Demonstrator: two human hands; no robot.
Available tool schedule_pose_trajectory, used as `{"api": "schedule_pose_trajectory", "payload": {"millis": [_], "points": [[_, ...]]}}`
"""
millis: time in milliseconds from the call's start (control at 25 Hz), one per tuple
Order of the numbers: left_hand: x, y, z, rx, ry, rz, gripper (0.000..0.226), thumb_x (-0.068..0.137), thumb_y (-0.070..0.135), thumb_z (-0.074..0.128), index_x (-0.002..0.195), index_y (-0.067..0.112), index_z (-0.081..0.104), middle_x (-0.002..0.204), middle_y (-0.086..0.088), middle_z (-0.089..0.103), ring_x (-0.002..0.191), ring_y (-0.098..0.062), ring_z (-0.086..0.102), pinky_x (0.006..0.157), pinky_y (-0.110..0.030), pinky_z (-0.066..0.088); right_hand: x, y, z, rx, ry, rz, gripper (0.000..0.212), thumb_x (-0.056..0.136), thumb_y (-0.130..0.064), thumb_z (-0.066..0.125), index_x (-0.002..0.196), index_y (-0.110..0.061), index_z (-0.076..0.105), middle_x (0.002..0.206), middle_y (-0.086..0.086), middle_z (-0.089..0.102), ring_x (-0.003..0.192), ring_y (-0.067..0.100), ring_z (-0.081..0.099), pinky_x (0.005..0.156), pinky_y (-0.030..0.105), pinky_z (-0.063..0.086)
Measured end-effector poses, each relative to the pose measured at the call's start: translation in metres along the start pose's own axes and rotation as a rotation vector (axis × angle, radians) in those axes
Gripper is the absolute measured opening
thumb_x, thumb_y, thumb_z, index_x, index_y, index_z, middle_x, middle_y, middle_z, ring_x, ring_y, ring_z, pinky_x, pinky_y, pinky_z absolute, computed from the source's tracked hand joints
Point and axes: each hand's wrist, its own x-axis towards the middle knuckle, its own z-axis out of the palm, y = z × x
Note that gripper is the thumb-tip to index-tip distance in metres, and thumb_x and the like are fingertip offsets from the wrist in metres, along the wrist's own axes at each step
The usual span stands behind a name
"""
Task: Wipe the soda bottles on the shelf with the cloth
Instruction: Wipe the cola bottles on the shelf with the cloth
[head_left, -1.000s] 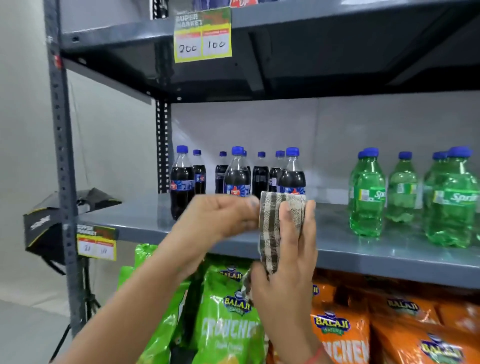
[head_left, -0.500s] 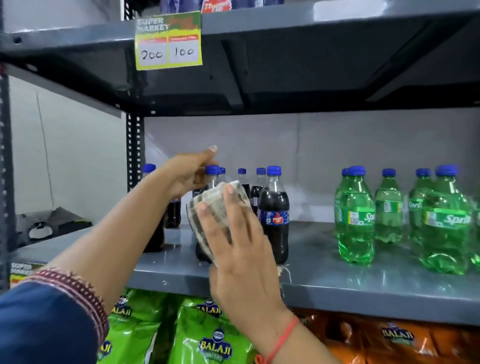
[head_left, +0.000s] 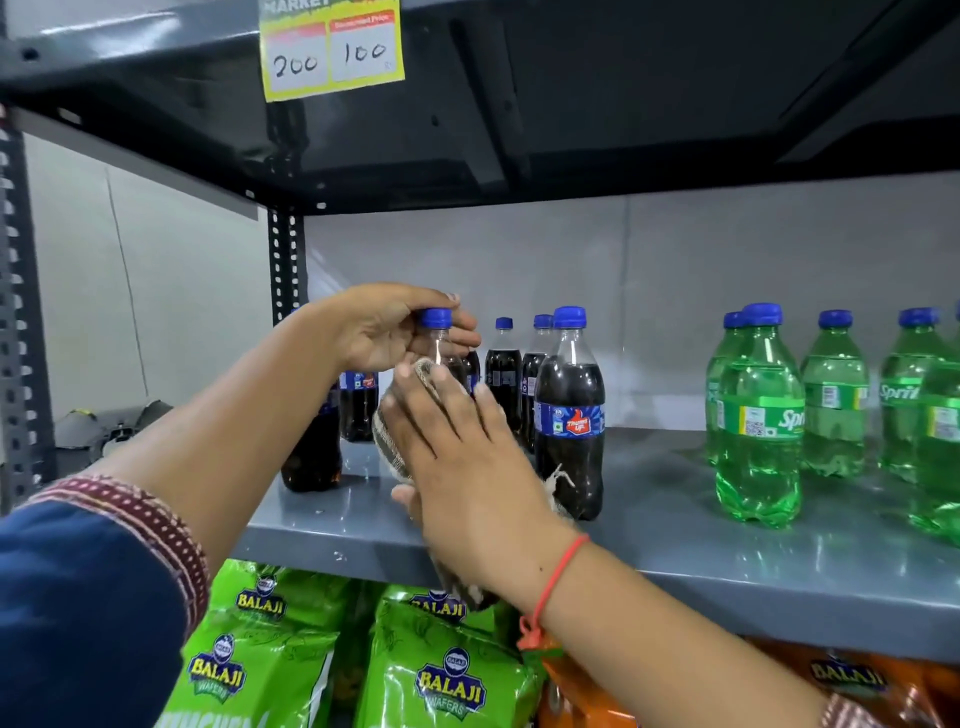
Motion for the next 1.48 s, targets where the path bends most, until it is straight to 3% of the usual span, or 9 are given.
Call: {"api": "schedule_pose_trajectory", "payload": {"millis": [240,520,720,880,960,1120,1240,1360,1480], "points": [[0.001,-0.001,-0.002,-0.004,-0.008,0.016,0.032,0.087,0.024,0.051,0.106,0.001,0.063,0.108,-0.014,0.068,0.086,-0.016,0.070,0.076,-0.025,0.057,0.002,0.003,0.001,-0.136,-0.086,-0.233,0.056,0.097,-0.027,0.035,0.145,-0.010,0.012,0.156,0.007,-0.009,0.140,0.029,-0.014,0.113,0.047,-0.010],[0.000,-0.001,-0.002,-0.022,-0.010,0.012,0.033,0.086,0.024,0.053,0.107,0.000,0.062,0.107,-0.016,0.069,0.082,-0.017,0.071,0.069,-0.024,0.059,0.009,0.012,0.000,-0.140,-0.090,-0.316,0.047,0.095,-0.021,0.024,0.142,-0.013,0.026,0.157,0.006,0.002,0.142,0.030,-0.007,0.113,0.047,-0.009],[0.001,-0.001,-0.001,-0.036,-0.027,0.002,0.034,0.086,0.023,0.053,0.109,-0.001,0.060,0.109,-0.016,0.068,0.080,-0.017,0.071,0.067,-0.024,0.059,0.013,0.026,-0.010,-0.142,-0.041,-0.360,0.060,0.085,-0.019,0.007,0.135,-0.016,0.040,0.155,0.007,0.019,0.142,0.030,0.009,0.114,0.048,0.004],[0.003,-0.001,-0.002,-0.028,-0.031,-0.004,0.034,0.086,0.024,0.053,0.107,0.000,0.062,0.109,-0.016,0.068,0.088,-0.018,0.069,0.070,-0.024,0.058,0.014,0.026,-0.008,-0.218,-0.063,-0.432,0.066,0.082,-0.019,0.002,0.135,-0.020,0.040,0.155,0.004,0.020,0.142,0.027,0.010,0.114,0.047,0.007],[0.002,-0.001,-0.002,-0.026,-0.041,-0.011,0.034,0.086,0.025,0.053,0.108,0.000,0.061,0.107,-0.014,0.068,0.084,-0.017,0.070,0.067,-0.024,0.059,0.016,0.022,-0.010,-0.207,-0.043,-0.367,0.060,0.086,-0.018,0.006,0.136,-0.019,0.039,0.155,0.006,0.019,0.142,0.028,0.010,0.114,0.046,0.007],[0.001,-0.001,-0.001,-0.014,-0.007,0.007,0.033,0.086,0.024,0.053,0.107,0.000,0.062,0.107,-0.015,0.069,0.089,-0.016,0.069,0.069,-0.022,0.058,0.016,0.017,-0.006,-0.247,-0.121,-0.493,0.045,0.096,-0.021,0.019,0.136,-0.019,0.039,0.155,0.004,0.017,0.142,0.026,0.008,0.115,0.043,0.005],[-0.001,0.000,0.001,-0.004,-0.016,-0.007,0.032,0.087,0.025,0.052,0.106,0.001,0.062,0.105,-0.013,0.069,0.087,-0.017,0.068,0.073,-0.023,0.057,0.021,0.019,-0.014,-0.251,-0.063,-0.393,0.051,0.092,-0.018,0.013,0.136,-0.018,0.038,0.155,0.006,0.017,0.142,0.028,0.008,0.114,0.045,0.007],[-0.002,0.000,0.001,-0.004,-0.001,0.009,0.033,0.088,0.024,0.050,0.107,0.000,0.061,0.107,-0.015,0.068,0.099,-0.019,0.065,0.075,-0.023,0.056,0.017,0.016,-0.009,-0.287,-0.183,-0.520,0.042,0.097,-0.022,0.026,0.137,-0.020,0.037,0.156,0.003,0.013,0.143,0.025,0.004,0.115,0.044,0.001],[-0.004,0.000,0.003,-0.007,-0.011,-0.003,0.035,0.088,0.025,0.050,0.109,0.000,0.060,0.107,-0.014,0.068,0.092,-0.019,0.066,0.072,-0.024,0.056,0.021,0.025,-0.018,-0.232,-0.116,-0.435,0.058,0.087,-0.018,0.007,0.136,-0.020,0.038,0.156,0.006,0.014,0.142,0.027,0.005,0.114,0.045,0.003]]}}
